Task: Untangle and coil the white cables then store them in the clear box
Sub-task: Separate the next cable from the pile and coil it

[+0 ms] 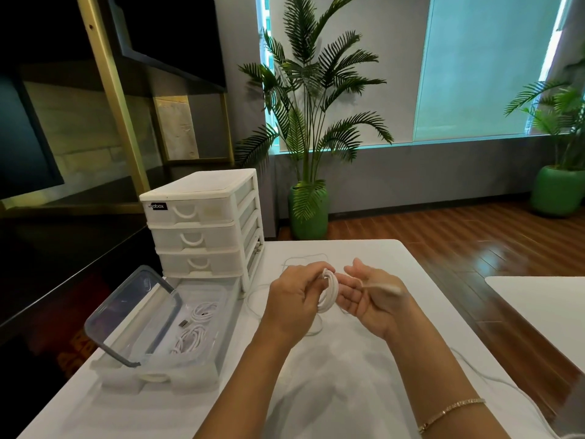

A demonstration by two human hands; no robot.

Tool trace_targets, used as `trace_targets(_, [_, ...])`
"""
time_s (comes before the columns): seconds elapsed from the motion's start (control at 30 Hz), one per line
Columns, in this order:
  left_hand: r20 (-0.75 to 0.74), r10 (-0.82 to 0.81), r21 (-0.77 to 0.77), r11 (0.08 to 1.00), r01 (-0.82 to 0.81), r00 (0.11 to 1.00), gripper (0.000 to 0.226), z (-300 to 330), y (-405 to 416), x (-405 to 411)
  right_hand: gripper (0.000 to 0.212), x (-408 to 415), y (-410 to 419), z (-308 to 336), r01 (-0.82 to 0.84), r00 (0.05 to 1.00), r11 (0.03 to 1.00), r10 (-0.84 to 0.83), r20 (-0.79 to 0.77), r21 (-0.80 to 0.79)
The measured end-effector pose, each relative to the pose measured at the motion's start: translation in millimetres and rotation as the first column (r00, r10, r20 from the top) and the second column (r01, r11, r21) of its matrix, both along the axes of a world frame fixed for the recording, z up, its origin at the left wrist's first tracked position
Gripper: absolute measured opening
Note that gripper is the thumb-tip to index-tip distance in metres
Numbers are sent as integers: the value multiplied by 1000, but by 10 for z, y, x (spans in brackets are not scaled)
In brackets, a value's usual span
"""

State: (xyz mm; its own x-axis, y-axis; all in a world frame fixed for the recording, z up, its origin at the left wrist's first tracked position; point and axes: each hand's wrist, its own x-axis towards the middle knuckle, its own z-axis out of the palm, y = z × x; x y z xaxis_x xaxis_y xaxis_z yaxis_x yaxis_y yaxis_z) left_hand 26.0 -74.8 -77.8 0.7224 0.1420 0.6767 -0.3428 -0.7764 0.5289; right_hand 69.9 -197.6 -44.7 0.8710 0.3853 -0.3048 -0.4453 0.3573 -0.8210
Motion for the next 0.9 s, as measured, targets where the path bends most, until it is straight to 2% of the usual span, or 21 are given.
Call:
trace_targets(0.1, [20, 148, -49, 988, -147, 989, 26, 0, 25, 16, 56, -11, 12, 16, -8, 999, 994, 14, -50, 113])
trace_targets(0.17, [20, 220, -75, 973, -218, 975, 27, -4, 14, 21, 63, -24, 28, 32, -1, 999, 995, 5, -47, 101])
trace_targets(0.2, [13, 245, -83, 966, -243, 969, 26, -2, 5, 14, 64, -28, 47, 38, 15, 1000, 999, -14, -27, 37])
trace_targets(0.27, [-26, 296, -119, 947, -297, 955, 27, 10, -13, -6, 59, -61, 83, 76, 106, 988, 967, -77, 132, -230])
trace_targets(0.3, [-41, 313, -148, 937, -316, 949, 27, 17, -16, -11, 51, -87, 97, 87, 208, 952, 911, -105, 288, -356])
trace_targets(0.33, [-55, 320, -175, 929, -325, 946, 26, 24, -17, -13, 40, -115, 104, 79, 331, 872, 842, -101, 479, -426])
trace_targets(0.37, [-70, 320, -197, 924, -328, 945, 25, 34, -19, -19, 28, -146, 104, 68, 419, 755, 792, -33, 654, -443])
trace_targets(0.4, [-90, 314, -220, 919, -327, 945, 23, 49, -26, -25, 17, -179, 108, 58, 450, 640, 759, 92, 763, -470])
trace_targets(0.47, [-149, 286, -312, 895, -320, 946, 20, 77, -32, -30, 3, -217, 144, 14, 477, 500, 655, 346, 794, -586])
trace_targets(0.5, [-182, 270, -367, 873, -320, 946, 19, 91, -22, -32, 8, -211, 160, -15, 510, 482, 584, 415, 772, -632])
trace_targets(0.57, [-261, 199, -506, 805, -310, 945, 22, 111, 12, -16, 19, -181, 159, -28, 562, 523, 463, 442, 729, -685])
trace_targets(0.6, [-289, 104, -610, 746, -267, 952, 24, 119, 37, -2, 23, -169, 153, -26, 580, 541, 425, 436, 719, -695])
trace_targets(0.67, [-278, -148, -814, 562, -151, 949, 21, 156, 54, -5, 26, -157, 152, -29, 594, 556, 415, 407, 725, -689])
trace_targets(0.73, [-205, -332, -917, 393, -62, 921, 15, 200, 43, -32, 27, -155, 150, -20, 585, 566, 450, 370, 737, -675])
trace_targets(0.77, [-187, -376, -930, 365, -40, 907, 13, 217, 36, -47, 27, -150, 146, -19, 578, 569, 469, 356, 742, -668])
trace_targets(0.83, [-181, -418, -926, 379, -10, 890, 13, 213, 39, -51, 26, -126, 121, -22, 542, 572, 510, 358, 738, -668])
trace_targets(0.9, [-227, -404, -878, 478, -7, 886, 17, 214, 64, -57, 23, -97, 80, -8, 475, 595, 552, 373, 712, -686])
